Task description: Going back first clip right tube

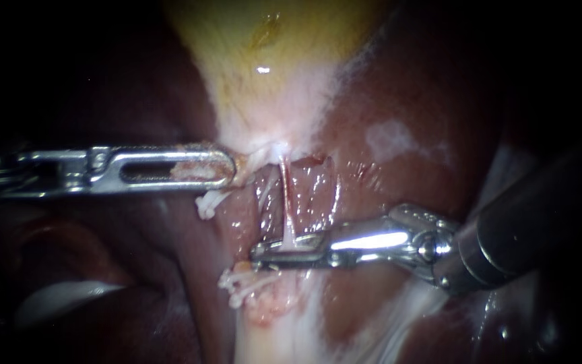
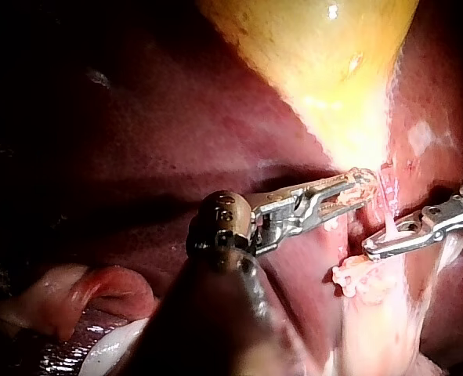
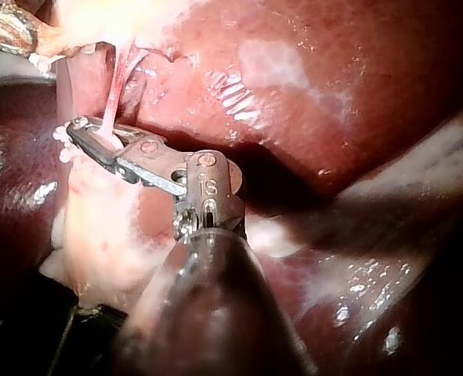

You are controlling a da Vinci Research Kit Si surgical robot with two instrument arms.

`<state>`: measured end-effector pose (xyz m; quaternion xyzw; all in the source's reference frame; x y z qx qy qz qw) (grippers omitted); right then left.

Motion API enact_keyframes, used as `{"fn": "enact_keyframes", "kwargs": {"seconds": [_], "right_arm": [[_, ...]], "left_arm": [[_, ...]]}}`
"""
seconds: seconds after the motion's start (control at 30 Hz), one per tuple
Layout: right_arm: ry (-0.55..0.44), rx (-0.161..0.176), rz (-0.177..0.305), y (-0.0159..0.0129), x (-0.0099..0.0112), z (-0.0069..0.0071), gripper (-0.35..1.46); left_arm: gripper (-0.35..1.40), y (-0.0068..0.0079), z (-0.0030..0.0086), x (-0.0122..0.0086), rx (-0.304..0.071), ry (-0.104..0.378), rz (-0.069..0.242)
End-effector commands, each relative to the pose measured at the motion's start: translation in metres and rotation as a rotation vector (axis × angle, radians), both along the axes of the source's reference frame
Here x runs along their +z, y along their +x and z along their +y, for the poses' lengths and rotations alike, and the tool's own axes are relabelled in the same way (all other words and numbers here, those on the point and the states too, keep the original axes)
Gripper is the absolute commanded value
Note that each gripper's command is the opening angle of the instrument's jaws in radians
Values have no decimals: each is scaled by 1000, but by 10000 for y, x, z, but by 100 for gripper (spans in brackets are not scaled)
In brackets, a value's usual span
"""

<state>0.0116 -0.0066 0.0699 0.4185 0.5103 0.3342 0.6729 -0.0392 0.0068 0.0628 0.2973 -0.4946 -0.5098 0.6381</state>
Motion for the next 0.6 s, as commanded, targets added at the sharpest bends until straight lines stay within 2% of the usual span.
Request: {"fn": "enact_keyframes", "kwargs": {"seconds": [0.03,0.17,0.2,0.27,0.37,0.47,0.6], "right_arm": [[0,1,1,0,0,0,-35],[0,0,1,-1,0,-1,-35],[-12,-2,4,-1,0,-1,-30],[-91,-16,21,-1,-1,-2,7],[-130,-16,36,0,-3,-1,35],[-174,-22,44,3,-4,0,46],[-242,-2,27,4,-4,0,50]], "left_arm": [[-35,0,0,0,-1,0,1],[-35,0,0,1,-1,0,1],[-35,1,1,1,0,0,1],[-35,1,1,1,0,0,0],[-35,2,1,2,-2,-1,2],[-35,2,1,2,-2,-1,2],[-35,2,1,3,-2,-1,2]]}}
